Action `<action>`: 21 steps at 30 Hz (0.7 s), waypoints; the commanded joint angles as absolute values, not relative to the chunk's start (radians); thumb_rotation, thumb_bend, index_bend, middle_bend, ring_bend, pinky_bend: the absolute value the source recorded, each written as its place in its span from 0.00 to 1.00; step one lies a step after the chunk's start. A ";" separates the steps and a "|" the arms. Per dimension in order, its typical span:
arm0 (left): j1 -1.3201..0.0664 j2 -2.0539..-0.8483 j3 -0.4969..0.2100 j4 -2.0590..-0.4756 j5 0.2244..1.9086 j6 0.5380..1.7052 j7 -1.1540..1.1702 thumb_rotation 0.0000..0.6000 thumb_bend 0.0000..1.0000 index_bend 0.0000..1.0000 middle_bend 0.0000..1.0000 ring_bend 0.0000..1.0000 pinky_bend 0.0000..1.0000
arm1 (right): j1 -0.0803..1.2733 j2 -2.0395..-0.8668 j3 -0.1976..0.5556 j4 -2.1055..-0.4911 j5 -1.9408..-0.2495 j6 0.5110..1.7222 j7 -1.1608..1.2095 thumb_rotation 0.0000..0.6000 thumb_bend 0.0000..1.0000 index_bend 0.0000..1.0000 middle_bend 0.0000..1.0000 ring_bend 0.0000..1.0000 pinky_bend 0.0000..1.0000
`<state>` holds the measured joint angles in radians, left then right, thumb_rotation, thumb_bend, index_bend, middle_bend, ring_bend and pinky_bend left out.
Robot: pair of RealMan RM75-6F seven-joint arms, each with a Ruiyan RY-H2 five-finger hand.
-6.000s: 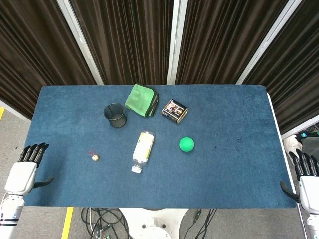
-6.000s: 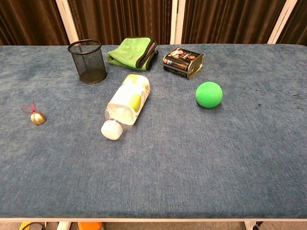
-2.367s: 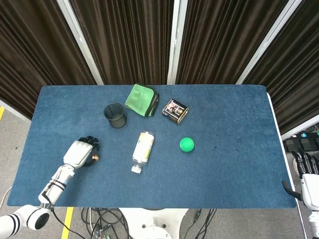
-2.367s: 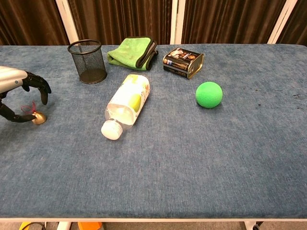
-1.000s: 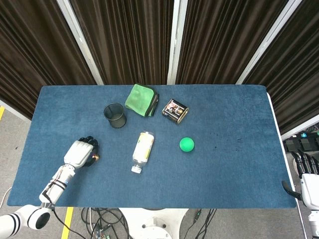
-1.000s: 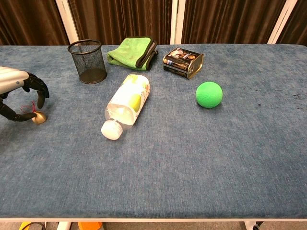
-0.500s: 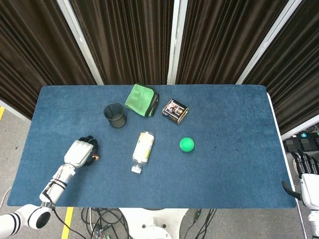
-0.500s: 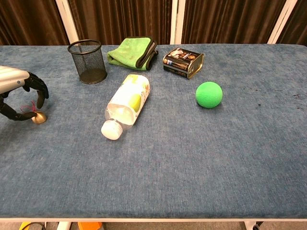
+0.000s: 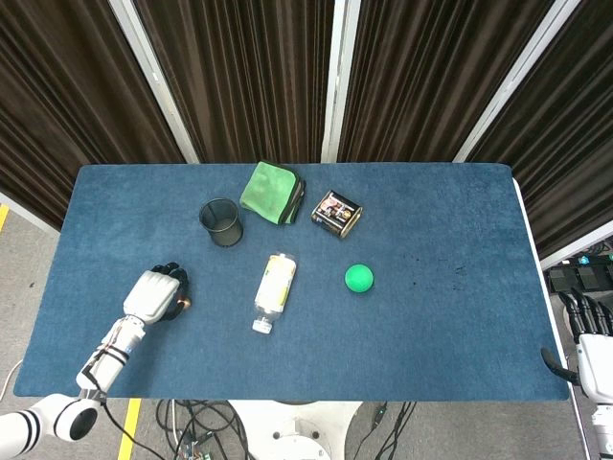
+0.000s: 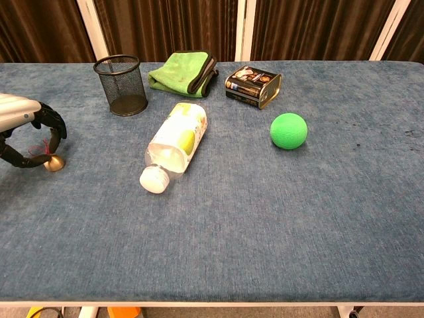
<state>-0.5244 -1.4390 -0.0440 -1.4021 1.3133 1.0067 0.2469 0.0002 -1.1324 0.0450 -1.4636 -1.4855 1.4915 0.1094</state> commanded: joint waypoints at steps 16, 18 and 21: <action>-0.525 -1.442 -0.043 -1.406 1.306 1.008 0.256 1.00 0.36 0.56 0.31 0.17 0.29 | 0.000 -1.137 0.045 -1.455 -1.487 1.493 0.119 1.00 0.18 0.00 0.00 0.00 0.00; -0.524 -1.441 -0.043 -1.407 1.305 1.008 0.256 1.00 0.37 0.57 0.31 0.17 0.29 | 0.000 -1.137 0.044 -1.454 -1.487 1.492 0.119 1.00 0.18 0.00 0.00 0.00 0.00; -0.524 -1.439 -0.044 -1.411 1.304 1.010 0.255 1.00 0.38 0.58 0.31 0.17 0.29 | 0.000 -1.138 0.044 -1.452 -1.487 1.491 0.120 1.00 0.18 0.00 0.00 0.00 0.00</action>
